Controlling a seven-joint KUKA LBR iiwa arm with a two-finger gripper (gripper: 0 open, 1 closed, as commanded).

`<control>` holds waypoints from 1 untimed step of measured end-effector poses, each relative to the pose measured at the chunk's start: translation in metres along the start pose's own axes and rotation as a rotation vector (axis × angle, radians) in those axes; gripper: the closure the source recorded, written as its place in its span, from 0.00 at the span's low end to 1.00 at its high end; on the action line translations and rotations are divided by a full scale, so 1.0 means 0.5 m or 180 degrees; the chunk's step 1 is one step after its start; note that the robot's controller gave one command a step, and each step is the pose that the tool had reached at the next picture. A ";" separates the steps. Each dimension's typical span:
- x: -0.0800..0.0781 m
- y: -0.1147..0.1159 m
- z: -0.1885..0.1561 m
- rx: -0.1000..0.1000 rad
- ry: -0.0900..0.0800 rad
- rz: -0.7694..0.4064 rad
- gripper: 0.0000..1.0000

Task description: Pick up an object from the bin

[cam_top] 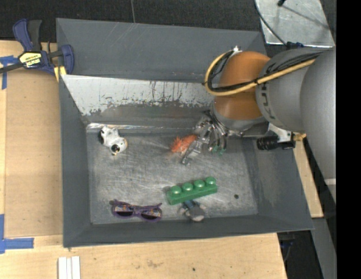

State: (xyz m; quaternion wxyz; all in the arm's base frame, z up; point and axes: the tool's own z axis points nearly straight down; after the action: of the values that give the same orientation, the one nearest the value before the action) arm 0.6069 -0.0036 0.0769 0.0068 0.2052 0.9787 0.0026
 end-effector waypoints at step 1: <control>0.000 0.000 0.000 0.0000 0.0000 0.0000 1.00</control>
Offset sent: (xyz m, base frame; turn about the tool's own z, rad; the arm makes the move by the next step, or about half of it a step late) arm -0.0160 0.0305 -0.0069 -0.0028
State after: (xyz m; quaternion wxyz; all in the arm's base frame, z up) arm 0.6069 -0.0036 0.0769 0.0068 0.2052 0.9787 0.0026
